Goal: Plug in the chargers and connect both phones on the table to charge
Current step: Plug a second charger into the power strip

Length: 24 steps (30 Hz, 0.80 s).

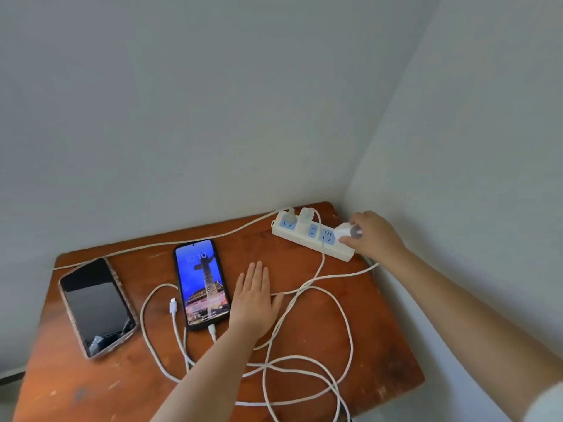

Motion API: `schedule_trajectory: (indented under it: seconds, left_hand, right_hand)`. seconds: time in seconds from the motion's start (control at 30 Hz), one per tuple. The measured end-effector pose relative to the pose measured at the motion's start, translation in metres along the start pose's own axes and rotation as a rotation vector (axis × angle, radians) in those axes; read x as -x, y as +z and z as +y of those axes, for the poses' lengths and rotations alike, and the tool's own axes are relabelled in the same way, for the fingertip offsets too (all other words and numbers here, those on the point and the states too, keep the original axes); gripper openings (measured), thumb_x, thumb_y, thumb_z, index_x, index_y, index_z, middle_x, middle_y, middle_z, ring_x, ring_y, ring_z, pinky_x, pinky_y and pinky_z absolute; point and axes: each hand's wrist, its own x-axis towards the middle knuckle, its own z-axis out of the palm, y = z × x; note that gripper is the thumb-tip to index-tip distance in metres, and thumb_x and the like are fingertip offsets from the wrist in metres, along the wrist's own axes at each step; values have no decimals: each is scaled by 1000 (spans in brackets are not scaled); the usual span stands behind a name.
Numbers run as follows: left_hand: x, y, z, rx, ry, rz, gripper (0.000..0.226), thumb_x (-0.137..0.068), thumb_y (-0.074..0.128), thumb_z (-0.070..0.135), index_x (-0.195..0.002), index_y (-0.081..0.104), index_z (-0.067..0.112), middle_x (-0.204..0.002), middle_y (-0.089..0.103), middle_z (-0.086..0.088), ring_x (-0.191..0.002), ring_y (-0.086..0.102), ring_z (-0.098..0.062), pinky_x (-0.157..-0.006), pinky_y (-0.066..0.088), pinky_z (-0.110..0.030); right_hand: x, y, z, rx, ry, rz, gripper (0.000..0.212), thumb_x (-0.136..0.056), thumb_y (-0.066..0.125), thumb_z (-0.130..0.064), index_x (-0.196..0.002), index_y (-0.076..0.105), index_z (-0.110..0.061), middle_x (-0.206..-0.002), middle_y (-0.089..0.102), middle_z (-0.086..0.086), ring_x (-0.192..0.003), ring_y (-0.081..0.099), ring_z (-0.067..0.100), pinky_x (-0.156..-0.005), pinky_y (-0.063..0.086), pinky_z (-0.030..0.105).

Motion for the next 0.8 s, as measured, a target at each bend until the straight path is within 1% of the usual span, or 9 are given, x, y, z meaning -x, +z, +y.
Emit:
schedule_trajectory:
  seconds: [0.17,0.27,0.3,0.4,0.5,0.57,0.63,0.73,0.8]
  left_hand:
    - [1,7,-4,-12,11,26,67,-90,15,54,-141,-1,14,-155,-2,-4,-140,-10,-17,-105,-15,-31]
    - [0,5,-3,-25,2,20,68,-90,15,56,-141,-2,14,-155,-3,-3,-140,-11,-16,-105,-15,-31]
    - [0,5,-3,-32,-1,17,68,-90,15,56,-141,-3,14,-155,-4,-3,-140,-11,-16,-106,-15,-31]
    - [0,3,-2,-45,-5,13,68,-90,16,55,-141,-3,14,-154,-4,-4,-140,-12,-16,-106,-15,-31]
    - [-1,1,-1,-54,-3,17,68,-90,16,54,-141,-2,13,-154,-4,-4,-140,-11,-17,-106,-15,-31]
    - [-1,1,-1,-56,0,15,68,-91,16,54,-141,-1,13,-154,-3,-4,-140,-11,-17,-106,-14,-31]
    - [0,1,-1,-54,0,15,67,-91,17,54,-141,0,13,-155,-3,-4,-140,-10,-17,-106,-14,-31]
    - [0,2,-2,-48,3,20,67,-91,18,54,-141,1,13,-155,-3,-4,-140,-10,-17,-106,-14,-30]
    - [0,3,-2,-40,3,25,67,-91,18,53,-141,1,13,-155,-2,-4,-140,-9,-17,-106,-14,-30]
  right_hand:
    - [-6,24,7,-26,-77,-8,43,-83,65,-26,-119,51,-6,-127,48,12,-109,55,25,-84,49,29]
    - [-8,29,14,-2,-107,-75,50,-83,66,-22,-126,46,-6,-140,36,11,-122,47,26,-97,44,33]
    - [-9,30,17,25,-129,-94,50,-83,65,-21,-127,45,-6,-143,33,10,-123,46,26,-99,43,33]
    - [-12,26,19,99,-179,-76,41,-86,62,-24,-120,50,-4,-141,37,9,-120,50,24,-89,49,29]
    - [-23,15,18,170,-220,-27,37,-85,62,-26,-111,57,-1,-128,46,13,-110,52,25,-83,48,30]
    - [-34,6,15,209,-242,-73,33,-87,59,-24,-110,57,0,-117,51,17,-103,52,29,-83,46,33]
    - [-43,-1,10,243,-239,-135,29,-87,57,-22,-105,58,1,-110,54,19,-98,55,32,-79,45,35]
    - [-53,-8,1,250,-226,-193,21,-86,59,-16,-94,61,3,-97,57,21,-95,57,35,-68,38,30]
    - [-57,-12,-4,200,-228,-185,11,-85,58,-10,-87,61,0,-95,61,22,-93,58,35,-66,37,29]
